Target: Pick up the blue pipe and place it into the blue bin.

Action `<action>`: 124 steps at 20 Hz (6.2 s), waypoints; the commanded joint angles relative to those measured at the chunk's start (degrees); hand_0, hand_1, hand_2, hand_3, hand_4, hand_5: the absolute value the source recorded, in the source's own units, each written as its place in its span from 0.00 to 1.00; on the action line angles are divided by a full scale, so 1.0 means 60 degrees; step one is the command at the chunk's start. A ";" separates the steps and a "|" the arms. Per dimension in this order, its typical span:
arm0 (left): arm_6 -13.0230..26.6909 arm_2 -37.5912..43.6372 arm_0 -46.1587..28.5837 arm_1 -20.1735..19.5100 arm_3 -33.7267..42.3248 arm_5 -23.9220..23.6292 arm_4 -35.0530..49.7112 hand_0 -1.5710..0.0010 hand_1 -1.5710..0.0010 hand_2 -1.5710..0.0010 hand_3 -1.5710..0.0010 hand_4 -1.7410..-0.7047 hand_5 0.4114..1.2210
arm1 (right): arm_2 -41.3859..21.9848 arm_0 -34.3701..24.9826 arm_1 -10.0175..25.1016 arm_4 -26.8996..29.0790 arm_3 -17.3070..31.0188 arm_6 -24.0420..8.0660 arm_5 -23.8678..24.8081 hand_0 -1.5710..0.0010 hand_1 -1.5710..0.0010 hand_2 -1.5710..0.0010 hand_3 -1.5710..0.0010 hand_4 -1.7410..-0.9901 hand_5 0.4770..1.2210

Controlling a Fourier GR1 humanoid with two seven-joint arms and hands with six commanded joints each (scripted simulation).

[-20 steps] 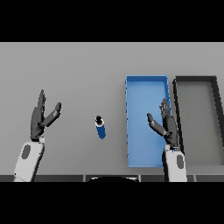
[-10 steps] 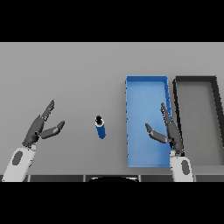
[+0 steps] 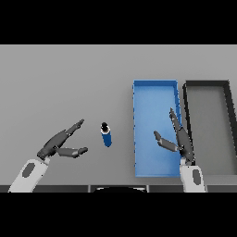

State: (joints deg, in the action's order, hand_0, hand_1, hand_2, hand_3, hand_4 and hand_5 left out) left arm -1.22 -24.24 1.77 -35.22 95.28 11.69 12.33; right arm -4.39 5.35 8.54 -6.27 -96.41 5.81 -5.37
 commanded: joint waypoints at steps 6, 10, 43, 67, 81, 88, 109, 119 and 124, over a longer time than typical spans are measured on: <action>0.0058 -0.0807 0.0334 0.0857 -0.0258 0.0114 -0.0578 1.00 1.00 1.00 1.00 0.60 0.04 | 0.0053 -0.0059 -0.0051 0.0103 -0.0062 -0.0010 0.0017 1.00 1.00 1.00 1.00 0.63 0.19; 0.0049 -0.1156 0.0672 0.1624 -0.0752 -0.0040 -0.0946 1.00 1.00 1.00 1.00 0.60 0.04 | -0.0030 0.0215 -0.0094 0.0077 -0.0272 0.0016 -0.0005 1.00 1.00 1.00 1.00 0.62 0.19; -0.0964 -0.1591 0.2333 0.4406 -0.1151 -0.0684 -0.0744 0.01 0.01 0.01 0.08 0.02 0.99 | 0.0107 0.0103 0.0068 -0.0044 -0.0026 0.0074 -0.0005 1.00 1.00 1.00 1.00 0.70 0.21; -0.0093 -0.1708 0.2645 0.4327 -0.0911 -0.0413 -0.0645 0.00 0.00 0.00 0.08 0.01 1.00 | -0.0111 -0.0957 0.1633 0.3439 -0.2063 -0.1469 -0.2925 1.00 1.00 1.00 1.00 0.64 0.06; -0.0370 -0.1693 0.2809 0.4356 -0.1044 -0.0237 -0.0683 0.00 0.00 0.00 0.08 0.01 1.00 | -0.2090 -0.4362 0.1890 0.4486 -0.2587 -0.3655 -0.4402 1.00 1.00 1.00 1.00 0.63 0.07; -0.0300 -0.1591 0.2887 0.4399 -0.1251 0.0075 -0.0329 0.00 0.00 0.00 0.04 0.01 1.00 | -0.2598 -0.5537 0.0986 0.4155 -0.1329 -0.4268 -0.4498 1.00 1.00 1.00 1.00 0.69 0.05; -0.0256 -0.1640 0.2960 0.4208 -0.1101 -0.0205 -0.0881 0.04 0.09 0.04 0.68 0.01 1.00 | -0.3140 -0.6223 -0.0150 0.3917 -0.0475 -0.3521 -0.4875 0.04 0.04 0.04 0.05 0.36 0.88; -0.0631 -0.1623 0.3198 0.3808 -0.1275 0.0792 -0.1495 0.80 0.83 0.83 0.93 0.72 0.78 | -0.2971 -0.5804 -0.0496 0.4169 -0.0842 -0.4154 -0.5011 0.00 0.00 0.00 0.01 0.34 0.99; -0.0282 -0.1617 0.3183 0.3841 -0.1353 0.0531 -0.1723 0.93 0.95 0.94 0.98 0.87 0.42 | -0.2830 -0.5822 -0.0616 0.4338 -0.1068 -0.4241 -0.4922 0.00 0.00 0.00 0.00 0.34 1.00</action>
State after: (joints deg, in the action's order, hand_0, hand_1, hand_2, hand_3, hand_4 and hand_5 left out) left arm -2.86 -33.93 20.88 -12.18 87.16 14.86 1.99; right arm -21.37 -29.59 4.84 19.84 -102.81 -19.70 -34.96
